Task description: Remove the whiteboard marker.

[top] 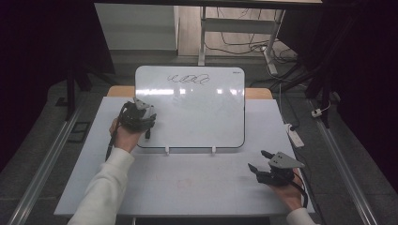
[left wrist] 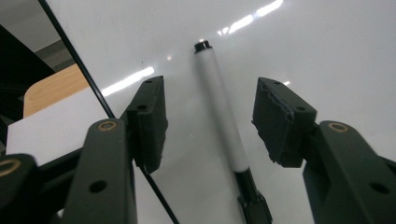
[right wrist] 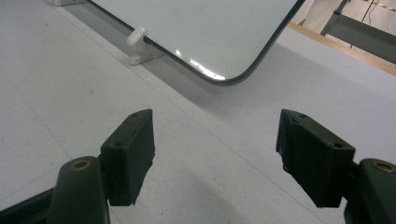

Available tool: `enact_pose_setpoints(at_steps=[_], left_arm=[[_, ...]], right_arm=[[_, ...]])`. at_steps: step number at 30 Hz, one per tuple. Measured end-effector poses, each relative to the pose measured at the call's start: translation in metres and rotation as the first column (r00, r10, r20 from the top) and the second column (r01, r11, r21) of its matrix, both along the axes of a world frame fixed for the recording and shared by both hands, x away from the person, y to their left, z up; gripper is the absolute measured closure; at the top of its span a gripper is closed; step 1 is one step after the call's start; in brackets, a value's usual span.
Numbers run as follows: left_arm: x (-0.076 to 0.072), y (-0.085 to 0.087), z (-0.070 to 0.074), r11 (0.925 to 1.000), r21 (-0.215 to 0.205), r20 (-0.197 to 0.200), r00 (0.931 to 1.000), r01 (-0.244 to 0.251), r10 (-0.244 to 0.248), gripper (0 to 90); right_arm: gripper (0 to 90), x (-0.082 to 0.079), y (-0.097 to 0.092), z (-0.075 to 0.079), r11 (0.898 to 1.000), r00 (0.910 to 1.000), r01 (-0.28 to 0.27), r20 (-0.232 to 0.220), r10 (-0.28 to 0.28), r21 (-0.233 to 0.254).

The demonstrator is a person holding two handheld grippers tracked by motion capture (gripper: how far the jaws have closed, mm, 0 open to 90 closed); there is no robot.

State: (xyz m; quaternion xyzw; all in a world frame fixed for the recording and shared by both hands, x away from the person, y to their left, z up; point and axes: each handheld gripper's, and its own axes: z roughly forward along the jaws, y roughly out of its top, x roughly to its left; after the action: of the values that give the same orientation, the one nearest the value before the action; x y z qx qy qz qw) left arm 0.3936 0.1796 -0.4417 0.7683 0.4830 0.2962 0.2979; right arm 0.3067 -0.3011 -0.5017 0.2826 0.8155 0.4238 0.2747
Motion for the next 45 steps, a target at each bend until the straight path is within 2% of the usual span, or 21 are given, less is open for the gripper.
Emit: enact_pose_setpoints(at_steps=[14, 17, 21, 25, 32, 36, 38, 39, 40, 42, 45], left_arm=[[0.012, -0.009, -0.001, 0.9996, 0.024, 0.022, 0.9996, -0.016, 0.016, 65.2], [0.013, -0.012, 0.0, 0.9993, 0.035, 0.024, 0.9996, -0.017, 0.016, 72.9], [0.012, -0.017, -0.001, 0.9996, 0.024, 0.022, 0.9997, -0.014, 0.014, 76.2], [0.013, -0.021, -0.001, 0.9999, -0.011, 0.012, 0.9999, 0.003, -0.003, 81.1], [0.01, -0.024, -0.001, 0.9998, 0.008, 0.018, 0.9996, 0.02, -0.021, 81.4], [0.001, -0.023, 0.006, 0.9988, 0.006, 0.04, 0.998, 0.049, -0.049, 81.5], [-0.007, -0.022, 0.011, 0.9978, -0.006, 0.065, 0.9957, 0.066, -0.065, 81.5], [-0.017, -0.021, 0.018, 0.9952, -0.023, 0.099, 0.9908, 0.095, -0.092, 81.5], [-0.017, -0.021, 0.018, 0.9952, -0.023, 0.099, 0.9908, 0.095, -0.092, 81.5], [-0.029, -0.021, 0.025, 0.992, -0.031, 0.134, 0.984, 0.123, -0.118, 81.5], [-0.045, -0.022, 0.033, 0.9827, -0.052, 0.173, 0.9707, 0.178, -0.167, 81.5]], right_arm=[[28.2, 0.001, -0.001, -0.001, 1.0, 0.9999, 0.011, 0.001, -0.011, -0.01], [28.2, 0.001, -0.001, -0.002, 1.0, 0.9999, 0.016, -0.003, -0.016, -0.012], [28.4, 0.0, -0.001, -0.001, 1.0, 0.9998, 0.02, 0.002, -0.02, -0.011], [28.4, 0.0, -0.001, -0.001, 1.0, 0.9998, 0.021, 0.004, -0.021, -0.015], [28.5, 0.0, -0.002, -0.001, 1.0, 0.9997, 0.024, 0.006, -0.024, -0.017], [28.8, 0.0, -0.003, 0.0, 1.0, 0.9997, 0.022, 0.005, -0.022, -0.009], [28.9, 0.0, -0.003, 0.0, 1.0, 0.9998, 0.019, 0.005, -0.019, -0.006], [29.4, 0.0, -0.002, 0.0, 1.0, 0.9999, 0.015, 0.005, -0.015, 0.003], [29.9, -0.001, -0.002, 0.0, 1.0, 0.9999, 0.011, 0.005, -0.011, 0.009], [30.3, -0.001, -0.002, 0.0, 1.0, 1.0, 0.0, 0.005, -0.001, 0.024], [30.5, -0.002, 0.0, 0.001, 0.999, 0.9999, -0.011, -0.008, 0.011, 0.051]])
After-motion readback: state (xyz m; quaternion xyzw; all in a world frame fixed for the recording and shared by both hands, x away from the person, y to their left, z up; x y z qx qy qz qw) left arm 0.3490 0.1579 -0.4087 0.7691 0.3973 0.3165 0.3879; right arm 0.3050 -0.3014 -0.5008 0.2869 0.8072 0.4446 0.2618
